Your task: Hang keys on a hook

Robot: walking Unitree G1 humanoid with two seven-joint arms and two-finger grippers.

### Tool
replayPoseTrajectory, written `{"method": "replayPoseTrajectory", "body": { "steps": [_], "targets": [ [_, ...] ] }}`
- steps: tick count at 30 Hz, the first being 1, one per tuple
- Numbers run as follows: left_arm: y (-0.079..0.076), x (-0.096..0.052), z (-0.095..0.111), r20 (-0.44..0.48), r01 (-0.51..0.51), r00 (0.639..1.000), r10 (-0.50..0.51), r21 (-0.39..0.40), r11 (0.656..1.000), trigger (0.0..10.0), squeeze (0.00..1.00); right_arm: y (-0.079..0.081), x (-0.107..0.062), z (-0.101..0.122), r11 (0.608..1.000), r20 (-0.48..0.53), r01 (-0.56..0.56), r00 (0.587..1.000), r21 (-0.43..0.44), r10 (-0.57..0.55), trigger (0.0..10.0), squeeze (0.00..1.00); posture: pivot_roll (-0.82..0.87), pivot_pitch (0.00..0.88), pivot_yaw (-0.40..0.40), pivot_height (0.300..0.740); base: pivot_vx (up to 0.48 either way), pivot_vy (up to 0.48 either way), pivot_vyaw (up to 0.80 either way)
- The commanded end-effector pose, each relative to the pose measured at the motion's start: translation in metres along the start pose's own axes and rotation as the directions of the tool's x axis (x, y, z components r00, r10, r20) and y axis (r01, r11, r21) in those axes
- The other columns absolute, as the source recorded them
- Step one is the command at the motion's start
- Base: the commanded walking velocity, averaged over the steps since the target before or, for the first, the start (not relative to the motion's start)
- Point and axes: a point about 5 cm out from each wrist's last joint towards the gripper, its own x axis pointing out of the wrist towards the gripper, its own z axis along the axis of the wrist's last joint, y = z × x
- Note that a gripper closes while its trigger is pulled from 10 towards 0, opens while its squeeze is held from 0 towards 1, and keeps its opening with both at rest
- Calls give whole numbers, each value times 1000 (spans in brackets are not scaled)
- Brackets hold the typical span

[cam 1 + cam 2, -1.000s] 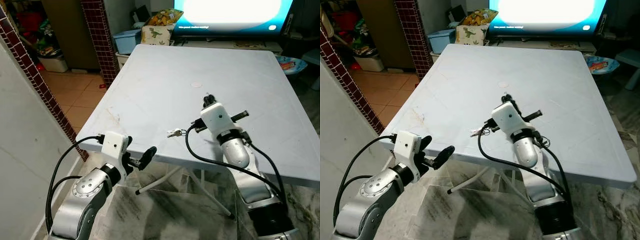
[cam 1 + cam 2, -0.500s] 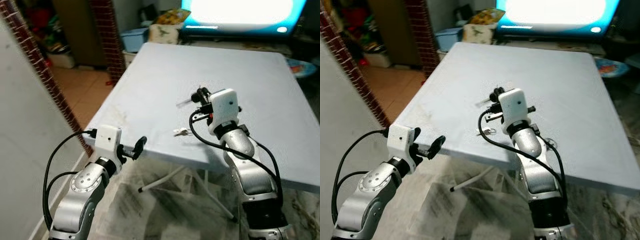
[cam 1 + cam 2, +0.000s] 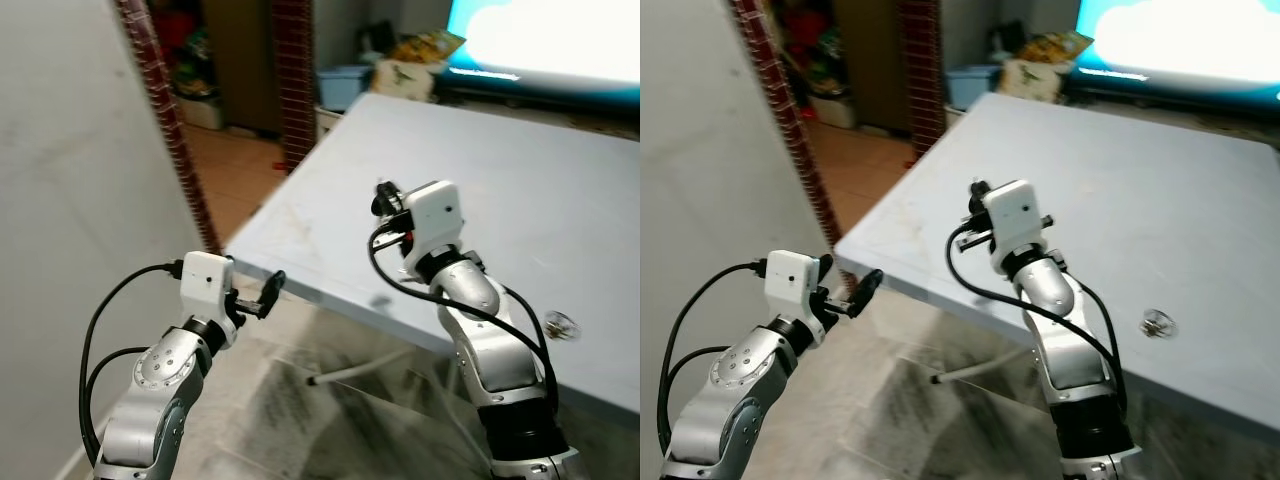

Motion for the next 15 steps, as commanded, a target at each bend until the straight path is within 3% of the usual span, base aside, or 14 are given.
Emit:
{"method": "replayPoseTrajectory", "body": {
  "steps": [1,6,15],
  "targets": [
    [5,1,-1,-7,-40,999,40,18,999,10000,0,0,3,10,1000,34,-23,999,-4,23,10000,0,13,0,47,740,0,0,800],
    [13,1,-3,9,-155,988,155,61,986,10000,0,5,4,12,998,39,-62,997,15,62,10000,0,21,0,39,740,0,0,800],
    [13,3,-5,23,-206,978,205,77,975,10000,0,10,3,14,993,41,-117,992,-13,117,10000,0,14,0,32,740,0,0,800]
  ]
}}
